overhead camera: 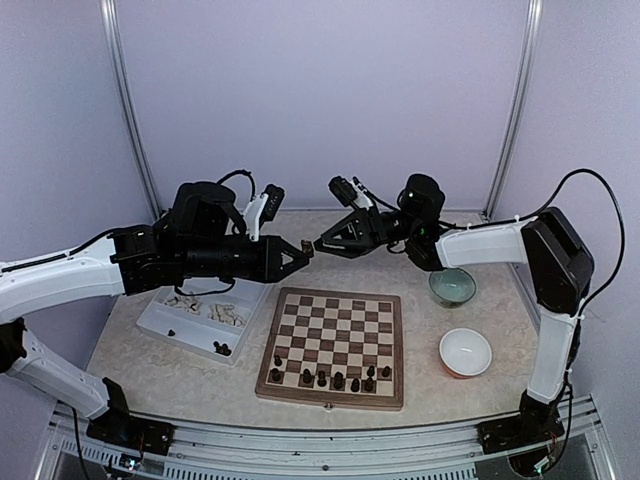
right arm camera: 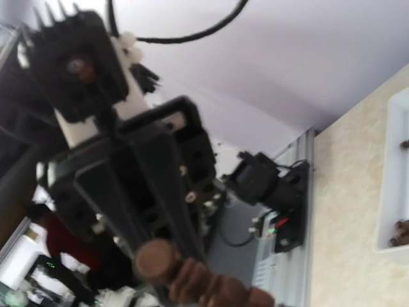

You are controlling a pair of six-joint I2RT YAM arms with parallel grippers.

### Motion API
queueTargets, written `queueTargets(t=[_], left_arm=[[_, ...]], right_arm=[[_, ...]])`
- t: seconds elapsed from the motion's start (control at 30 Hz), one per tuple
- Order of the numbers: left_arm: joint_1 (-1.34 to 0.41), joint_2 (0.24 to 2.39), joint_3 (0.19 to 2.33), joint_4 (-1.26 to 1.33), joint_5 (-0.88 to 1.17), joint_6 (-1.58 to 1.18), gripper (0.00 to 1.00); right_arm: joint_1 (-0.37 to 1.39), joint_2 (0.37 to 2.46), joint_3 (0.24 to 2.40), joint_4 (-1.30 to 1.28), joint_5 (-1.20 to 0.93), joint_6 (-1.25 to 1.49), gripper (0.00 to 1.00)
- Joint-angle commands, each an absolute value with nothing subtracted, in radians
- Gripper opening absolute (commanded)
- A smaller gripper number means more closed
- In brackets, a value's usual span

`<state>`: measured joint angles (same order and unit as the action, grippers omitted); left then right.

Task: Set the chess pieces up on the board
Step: Pass from the left arm to the right

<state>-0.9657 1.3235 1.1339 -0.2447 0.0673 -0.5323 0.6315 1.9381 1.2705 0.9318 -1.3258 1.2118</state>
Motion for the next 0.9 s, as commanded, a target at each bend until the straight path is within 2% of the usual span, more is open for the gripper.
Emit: queueTargets(t=[0.0, 0.1, 0.23, 0.37, 0.53, 0.87], left_arm=[[-0.971, 1.328, 1.129, -0.211, 0.104, -0.517, 0.02], [-0.97, 1.325, 1.132, -0.193, 0.117, -0.517, 0.02], [-0.97, 1.333, 1.135, -0.191, 0.124, -0.515, 0.02], [-0.969, 1.345, 1.129, -0.196, 0.115, -0.51, 0.02], [-0.96, 1.34, 1.114, -0.186, 0.11, -0.506, 0.02], [-0.94, 1.317, 1.093, -0.19, 0.115, -0.505, 0.02]], right_arm=[[0.627, 1.913, 1.264, 0.832, -1.302, 1.139, 0.57], [0.639, 1.928, 1.269, 0.876, -1.322, 1.168, 0.62], [0.658, 1.938, 1.281, 0.938, -1.346, 1.213, 0.63], [0.664, 1.944, 1.282, 1.018, -1.36, 1.273, 0.56], [0.668, 1.931, 1.28, 1.03, -1.373, 1.273, 0.52], [0.661, 1.903, 1.266, 0.994, -1.366, 1.23, 0.37]])
